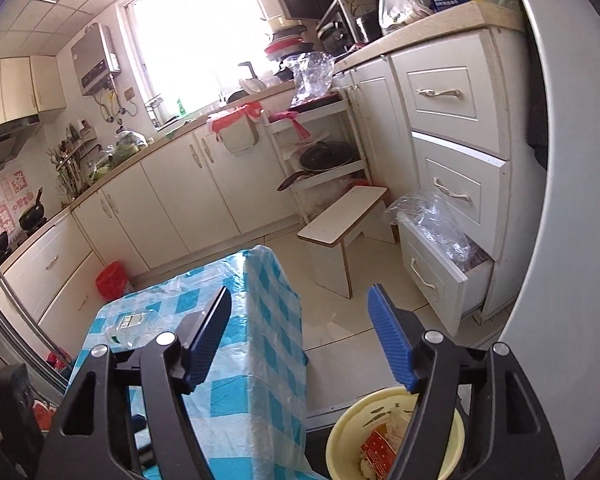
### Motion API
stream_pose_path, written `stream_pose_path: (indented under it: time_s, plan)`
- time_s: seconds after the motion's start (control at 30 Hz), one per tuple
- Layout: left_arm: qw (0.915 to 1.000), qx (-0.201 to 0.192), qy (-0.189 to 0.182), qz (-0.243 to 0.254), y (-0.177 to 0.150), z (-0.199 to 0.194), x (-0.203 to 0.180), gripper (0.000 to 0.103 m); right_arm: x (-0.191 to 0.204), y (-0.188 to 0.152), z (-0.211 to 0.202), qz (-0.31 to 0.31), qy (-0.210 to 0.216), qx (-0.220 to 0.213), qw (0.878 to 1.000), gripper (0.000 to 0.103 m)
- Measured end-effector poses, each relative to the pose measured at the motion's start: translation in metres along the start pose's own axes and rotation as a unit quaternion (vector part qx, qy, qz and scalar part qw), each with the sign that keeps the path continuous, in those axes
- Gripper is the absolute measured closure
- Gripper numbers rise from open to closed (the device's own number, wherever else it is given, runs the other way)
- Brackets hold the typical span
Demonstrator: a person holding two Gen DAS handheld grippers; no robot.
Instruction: Collect trash
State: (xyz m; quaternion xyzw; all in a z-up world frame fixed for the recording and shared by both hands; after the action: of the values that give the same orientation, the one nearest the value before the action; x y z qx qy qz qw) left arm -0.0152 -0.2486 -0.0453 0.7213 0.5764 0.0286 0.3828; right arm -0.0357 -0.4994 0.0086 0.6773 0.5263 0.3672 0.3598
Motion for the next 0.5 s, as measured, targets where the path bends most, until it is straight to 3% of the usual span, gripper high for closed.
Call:
stream_pose_path:
  time_s: [0.17, 0.3, 0.5]
  plan:
    - [0.9975, -0.046, 0.046, -0.029, 0.027, -0.060, 0.079, 0.038, 0.048, 0.003, 0.014, -0.031, 0.035, 0.007, 0.999, 0.029]
    - [0.9941, -0.067, 0.071, -0.049, 0.038, -0.096, 0.139, 0.028, 0.088, 0.001, 0.030, -0.057, 0.063, 0.024, 0.996, 0.027]
    - [0.9895, -0.072, 0.079, -0.098, 0.037, -0.113, 0.199, 0.024, 0.141, -0.011, 0.050, -0.111, 0.084, 0.046, 0.989, 0.019]
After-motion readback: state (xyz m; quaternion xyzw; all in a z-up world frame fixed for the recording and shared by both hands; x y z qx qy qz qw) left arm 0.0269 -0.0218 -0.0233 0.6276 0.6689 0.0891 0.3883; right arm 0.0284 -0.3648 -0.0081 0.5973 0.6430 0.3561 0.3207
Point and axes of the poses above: each gripper's, at about its wrist camera, not at the fingertips, and z roughly the way its jaws point, x to its left, y to its top, the point moved 5 cm from there along z, roughly the way its jaws point, and after that the axes turned 14 degrees about -z, right-handed, at the moved point
